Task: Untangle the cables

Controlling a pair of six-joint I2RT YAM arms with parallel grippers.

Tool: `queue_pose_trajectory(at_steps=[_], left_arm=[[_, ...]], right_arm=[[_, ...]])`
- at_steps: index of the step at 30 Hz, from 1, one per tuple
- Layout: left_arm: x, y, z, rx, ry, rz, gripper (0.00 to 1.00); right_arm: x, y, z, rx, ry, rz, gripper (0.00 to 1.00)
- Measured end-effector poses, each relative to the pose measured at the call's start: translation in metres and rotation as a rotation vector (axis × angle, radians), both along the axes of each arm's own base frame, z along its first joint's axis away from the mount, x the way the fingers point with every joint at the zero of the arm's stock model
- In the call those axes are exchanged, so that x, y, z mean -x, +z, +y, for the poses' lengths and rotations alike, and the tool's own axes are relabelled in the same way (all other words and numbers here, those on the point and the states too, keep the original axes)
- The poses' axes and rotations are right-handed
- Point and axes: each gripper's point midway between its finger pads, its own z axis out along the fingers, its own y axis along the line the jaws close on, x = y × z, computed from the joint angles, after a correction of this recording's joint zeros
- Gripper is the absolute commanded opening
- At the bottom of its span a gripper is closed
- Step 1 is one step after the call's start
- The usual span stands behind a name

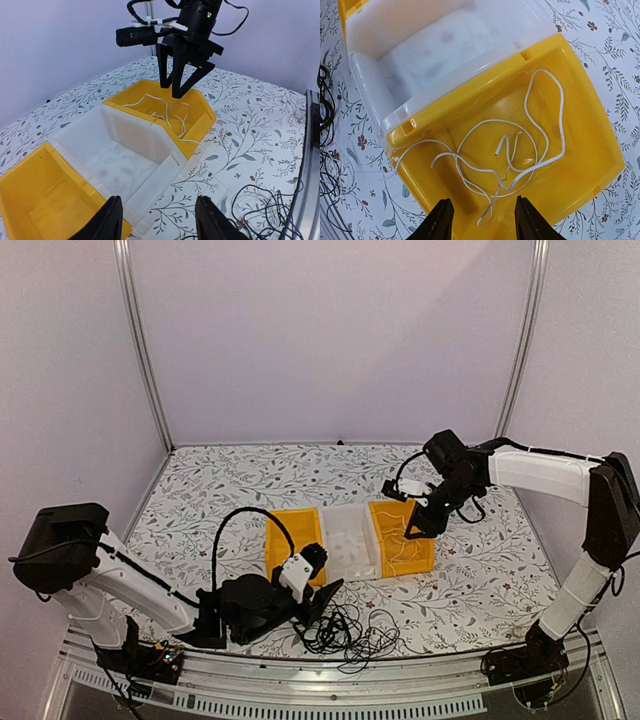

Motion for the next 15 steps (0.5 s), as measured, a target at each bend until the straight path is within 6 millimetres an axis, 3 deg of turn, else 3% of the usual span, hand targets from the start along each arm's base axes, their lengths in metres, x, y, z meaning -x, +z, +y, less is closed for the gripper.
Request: queue_pose_trajectory(at_steps=[9,11,15], left_arm=[[-0.012,-0.005,-0.004,-0.060,0.024,0.083,0.51],[-0.013,-0.001,-0.003,-0.074,0.019,0.112,0.49],[-0.002,0.008,0.002,-0.097,-0.029,0.178,0.46]], right_arm=[[-0.002,0.056,0.001,-0.076,0.000,-0.139,0.42],[0.007,0.061,0.005,-0.122,0.037,-0.140,0.39],[0.048,0.054,0.017,-0.221,0.171,-0.069,0.36]])
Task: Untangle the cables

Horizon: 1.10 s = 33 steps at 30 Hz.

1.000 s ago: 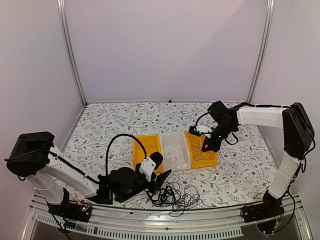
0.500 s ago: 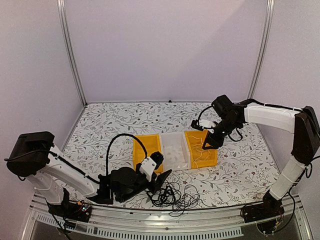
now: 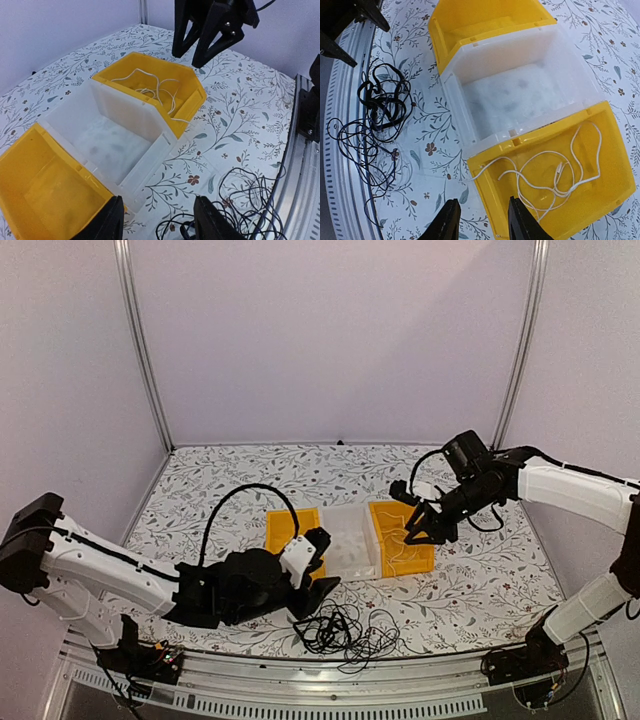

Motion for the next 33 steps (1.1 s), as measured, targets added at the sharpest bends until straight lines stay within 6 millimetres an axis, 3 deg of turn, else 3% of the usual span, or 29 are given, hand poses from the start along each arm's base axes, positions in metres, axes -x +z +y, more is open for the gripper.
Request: queue_pose_trajectory(at_steps=[6,9,15,19,23,31,33], left_arm=[[0.026,-0.015,0.011,-0.076,-0.104,0.143,0.48],[0.041,-0.028,0.012,-0.129,-0.170,0.208,0.50],[0.063,-0.019,-0.007,-0.120,-0.301,0.195,0.49],[0.076,-0.024,-0.031,-0.133,-0.379,0.157,0.46],[0.075,-0.034,-0.055,-0.163,-0.411,0.132,0.46],[0.067,-0.048,-0.063,-0.188,-0.409,0.101,0.43],[0.064,-0.049,-0.064,-0.182,-0.404,0.098,0.43]], right_arm=[[0.058,-0.018,0.026,-0.054,0.214,0.060,0.33],[0.082,-0.028,0.035,-0.051,0.300,0.079,0.24],[0.112,-0.037,0.048,-0.066,0.429,0.119,0.26],[0.117,-0.037,0.049,-0.076,0.451,0.122,0.27],[0.118,-0.049,0.043,-0.044,0.439,0.130,0.27],[0.107,-0.081,0.036,0.059,0.381,0.142,0.26],[0.103,-0.087,0.035,0.082,0.366,0.142,0.32]])
